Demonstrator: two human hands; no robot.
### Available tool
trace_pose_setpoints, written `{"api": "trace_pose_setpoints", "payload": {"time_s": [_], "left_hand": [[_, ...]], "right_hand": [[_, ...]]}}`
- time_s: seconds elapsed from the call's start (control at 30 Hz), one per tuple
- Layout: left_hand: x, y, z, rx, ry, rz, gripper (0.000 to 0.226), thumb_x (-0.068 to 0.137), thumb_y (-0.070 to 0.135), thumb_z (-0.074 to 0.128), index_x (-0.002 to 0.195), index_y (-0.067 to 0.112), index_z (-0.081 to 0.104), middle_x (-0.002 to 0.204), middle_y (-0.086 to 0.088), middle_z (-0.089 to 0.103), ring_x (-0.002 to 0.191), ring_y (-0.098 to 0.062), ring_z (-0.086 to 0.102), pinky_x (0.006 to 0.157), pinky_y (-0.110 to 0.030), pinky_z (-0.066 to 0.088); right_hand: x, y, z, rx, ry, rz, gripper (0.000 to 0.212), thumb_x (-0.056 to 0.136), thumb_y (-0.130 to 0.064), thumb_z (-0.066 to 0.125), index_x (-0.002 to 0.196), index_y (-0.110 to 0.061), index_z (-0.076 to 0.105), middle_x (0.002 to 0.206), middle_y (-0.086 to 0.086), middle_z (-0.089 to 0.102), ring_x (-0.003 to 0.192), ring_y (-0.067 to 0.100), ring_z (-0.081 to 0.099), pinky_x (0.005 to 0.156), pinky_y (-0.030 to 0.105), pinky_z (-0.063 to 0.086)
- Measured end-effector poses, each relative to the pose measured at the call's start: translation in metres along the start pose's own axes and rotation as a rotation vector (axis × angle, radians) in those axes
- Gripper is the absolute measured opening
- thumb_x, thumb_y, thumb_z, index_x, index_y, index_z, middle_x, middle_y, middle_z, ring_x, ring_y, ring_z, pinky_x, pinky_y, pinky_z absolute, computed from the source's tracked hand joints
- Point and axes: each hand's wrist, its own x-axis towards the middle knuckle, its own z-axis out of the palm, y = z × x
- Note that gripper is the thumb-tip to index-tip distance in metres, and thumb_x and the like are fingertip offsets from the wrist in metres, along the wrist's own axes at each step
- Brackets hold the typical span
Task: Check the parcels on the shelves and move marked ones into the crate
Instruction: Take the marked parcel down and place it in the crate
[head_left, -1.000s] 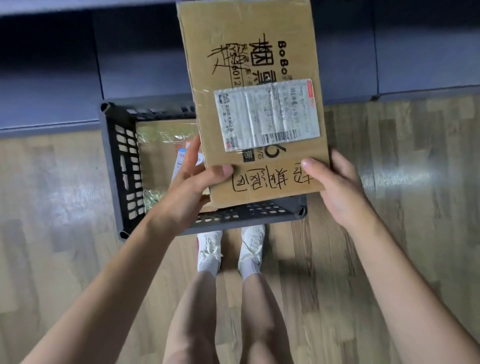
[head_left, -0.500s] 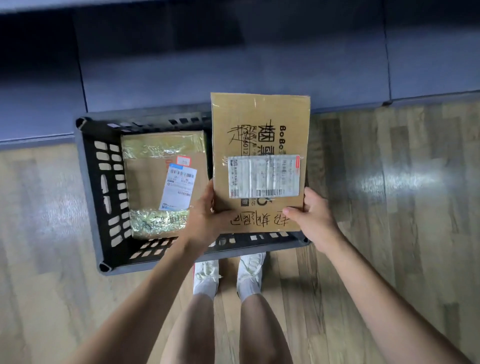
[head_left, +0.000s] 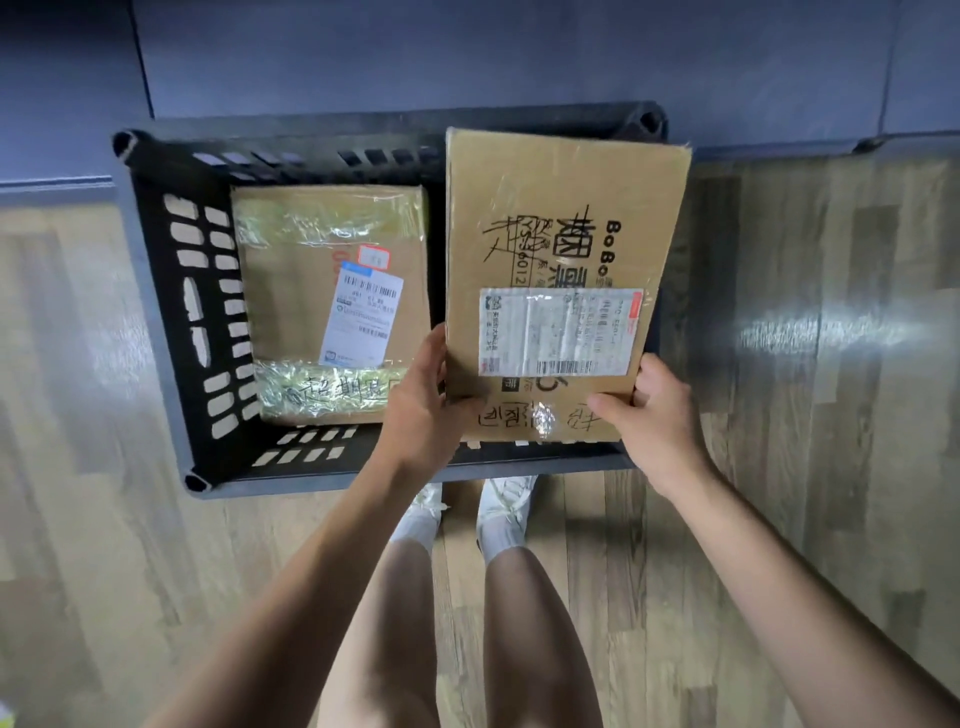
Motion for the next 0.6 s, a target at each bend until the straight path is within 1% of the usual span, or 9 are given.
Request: {"api": "trace_pose_setpoints", "payload": {"time_s": [0.1, 0.17, 0.23, 0.27, 0.33, 0.4, 0.5, 0.57, 0.6], "left_hand": [[-0.006, -0.006, 0.001, -0.029, -0.002, -0.048, 0.063, 0.073, -0.012, 0.063, 0.127, 0.015, 0.046, 0.082, 0.002, 0.063, 0.084, -0.012, 0.063, 0.085, -0.039, 0.054], [-0.005, -0.011, 0.003, -0.049, 0.005, -0.083, 0.058, 0.074, -0.012, 0.063, 0.123, 0.014, 0.047, 0.086, -0.002, 0.065, 0.086, -0.014, 0.063, 0.087, -0.045, 0.053], [0.002, -0.018, 0.005, -0.046, 0.014, -0.113, 0.065, 0.075, -0.008, 0.064, 0.132, 0.016, 0.043, 0.096, -0.005, 0.067, 0.096, -0.018, 0.064, 0.089, -0.044, 0.052], [0.006, -0.021, 0.006, -0.039, 0.017, -0.12, 0.069, 0.075, -0.006, 0.065, 0.135, 0.018, 0.041, 0.101, -0.007, 0.067, 0.1, -0.021, 0.063, 0.089, -0.043, 0.052], [0.017, -0.029, 0.012, -0.036, 0.033, -0.137, 0.07, 0.075, -0.004, 0.067, 0.136, 0.018, 0.04, 0.106, -0.009, 0.067, 0.103, -0.024, 0.063, 0.09, -0.042, 0.052], [0.027, -0.037, 0.019, -0.039, 0.056, -0.157, 0.069, 0.076, -0.001, 0.069, 0.136, 0.013, 0.038, 0.109, -0.011, 0.067, 0.105, -0.023, 0.062, 0.093, -0.043, 0.051], [0.041, -0.049, 0.027, 0.048, 0.093, -0.157, 0.062, 0.079, 0.009, 0.071, 0.133, 0.012, 0.041, 0.107, -0.008, 0.068, 0.1, -0.02, 0.064, 0.094, -0.039, 0.05], [0.051, -0.057, 0.03, 0.1, 0.125, -0.136, 0.056, 0.079, 0.009, 0.07, 0.128, 0.014, 0.044, 0.101, -0.008, 0.07, 0.093, -0.022, 0.066, 0.087, -0.04, 0.054], [0.055, -0.058, 0.031, 0.121, 0.141, -0.123, 0.056, 0.078, 0.006, 0.069, 0.127, 0.015, 0.045, 0.099, -0.009, 0.07, 0.091, -0.024, 0.067, 0.083, -0.041, 0.055]], "right_hand": [[-0.006, 0.002, -0.001, -0.029, -0.041, 0.007, 0.035, 0.08, -0.002, 0.066, 0.111, -0.017, 0.058, 0.11, 0.001, 0.068, 0.101, 0.017, 0.063, 0.084, 0.035, 0.055], [-0.004, 0.005, 0.002, -0.064, -0.058, 0.027, 0.036, 0.08, -0.004, 0.067, 0.113, -0.015, 0.058, 0.111, 0.001, 0.068, 0.101, 0.017, 0.063, 0.087, 0.037, 0.054], [0.002, 0.007, 0.01, -0.094, -0.05, 0.051, 0.039, 0.08, -0.004, 0.067, 0.116, -0.013, 0.058, 0.113, 0.002, 0.067, 0.102, 0.018, 0.063, 0.088, 0.035, 0.053], [0.007, 0.008, 0.014, -0.109, -0.039, 0.064, 0.04, 0.08, -0.004, 0.066, 0.119, -0.012, 0.057, 0.115, 0.002, 0.066, 0.104, 0.018, 0.062, 0.085, 0.03, 0.052], [0.019, 0.009, 0.024, -0.134, -0.001, 0.086, 0.042, 0.082, -0.002, 0.063, 0.121, -0.011, 0.054, 0.119, 0.004, 0.063, 0.105, 0.018, 0.06, 0.073, 0.018, 0.048], [0.03, 0.008, 0.033, -0.146, 0.056, 0.102, 0.041, 0.083, 0.001, 0.058, 0.122, -0.01, 0.052, 0.122, 0.006, 0.061, 0.105, 0.019, 0.06, 0.065, 0.012, 0.043], [0.048, 0.008, 0.052, -0.182, 0.13, 0.129, 0.042, 0.086, 0.004, 0.051, 0.126, -0.008, 0.045, 0.129, 0.009, 0.054, 0.11, 0.024, 0.057, 0.069, 0.021, 0.048], [0.058, 0.012, 0.066, -0.222, 0.15, 0.153, 0.045, 0.087, 0.003, 0.049, 0.13, -0.006, 0.039, 0.132, 0.011, 0.052, 0.112, 0.026, 0.056, 0.079, 0.029, 0.052], [0.063, 0.015, 0.072, -0.235, 0.149, 0.165, 0.049, 0.087, 0.002, 0.049, 0.134, -0.006, 0.035, 0.133, 0.012, 0.051, 0.112, 0.026, 0.056, 0.077, 0.027, 0.052]]}}
